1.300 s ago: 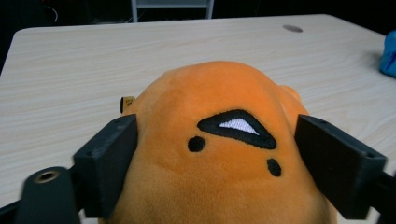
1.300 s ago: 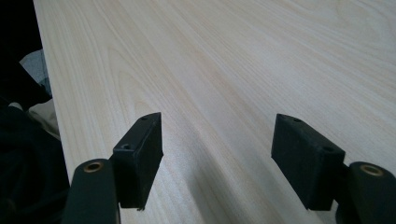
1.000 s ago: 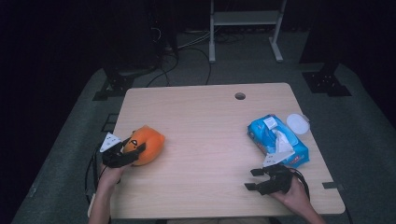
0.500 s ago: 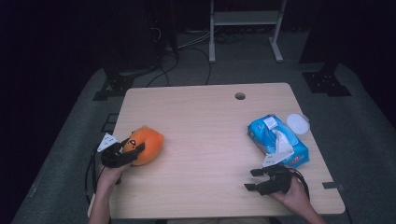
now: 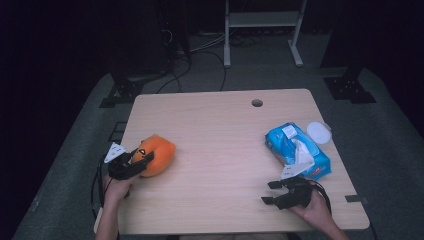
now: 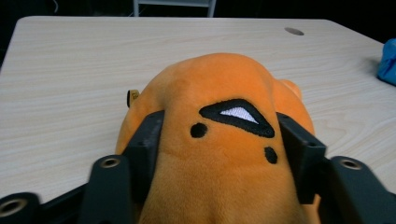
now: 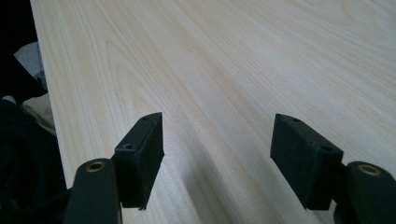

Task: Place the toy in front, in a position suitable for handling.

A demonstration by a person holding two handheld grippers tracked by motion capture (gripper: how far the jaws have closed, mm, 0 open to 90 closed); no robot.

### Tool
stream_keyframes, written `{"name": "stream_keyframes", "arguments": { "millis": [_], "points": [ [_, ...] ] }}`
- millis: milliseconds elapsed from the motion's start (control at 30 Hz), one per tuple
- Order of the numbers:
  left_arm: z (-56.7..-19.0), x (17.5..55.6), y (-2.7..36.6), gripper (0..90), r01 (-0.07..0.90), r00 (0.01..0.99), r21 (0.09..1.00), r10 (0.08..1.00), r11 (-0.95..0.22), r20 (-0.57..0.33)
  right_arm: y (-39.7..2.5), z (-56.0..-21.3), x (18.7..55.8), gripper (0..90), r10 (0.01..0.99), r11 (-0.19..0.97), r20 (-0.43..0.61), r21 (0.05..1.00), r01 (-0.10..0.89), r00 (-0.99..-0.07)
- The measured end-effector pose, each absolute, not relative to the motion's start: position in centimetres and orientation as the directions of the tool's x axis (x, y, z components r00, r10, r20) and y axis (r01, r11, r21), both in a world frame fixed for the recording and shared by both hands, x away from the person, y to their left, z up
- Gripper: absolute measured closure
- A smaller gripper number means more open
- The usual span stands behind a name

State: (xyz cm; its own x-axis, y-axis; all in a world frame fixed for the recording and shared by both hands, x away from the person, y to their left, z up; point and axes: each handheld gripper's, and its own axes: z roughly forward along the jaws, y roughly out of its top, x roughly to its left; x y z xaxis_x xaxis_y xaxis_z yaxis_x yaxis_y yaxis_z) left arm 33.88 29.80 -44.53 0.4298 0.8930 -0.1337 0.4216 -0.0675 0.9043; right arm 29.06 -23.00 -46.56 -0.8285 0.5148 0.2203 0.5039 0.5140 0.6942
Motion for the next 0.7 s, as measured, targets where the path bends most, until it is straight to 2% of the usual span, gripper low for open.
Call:
{"name": "stream_keyframes", "arguments": {
  "millis": [200,400,600,700],
  "points": [
    [-44.0,33.8,29.7,49.1,0.411,0.418,0.911,0.896,-0.038,-0.151,-23.0,-46.4,29.0,34.1,0.513,0.51,0.215,0.702,0.497,-0.831],
    [-43.1,33.5,29.9,49.6,0.377,0.419,0.925,0.882,0.045,-0.214,-23.0,-46.4,29.0,34.1,0.511,0.515,0.212,0.701,0.494,-0.833],
    [-41.5,32.7,28.8,49.6,0.327,0.465,0.943,0.858,0.06,-0.216,-23.1,-46.4,29.1,34.1,0.515,0.511,0.21,0.703,0.494,-0.831],
    [-40.4,32.4,27.2,49.6,0.295,0.521,0.954,0.828,0.054,-0.208,-23.1,-46.3,29.0,34.2,0.517,0.505,0.213,0.706,0.496,-0.829]
  ]
}}
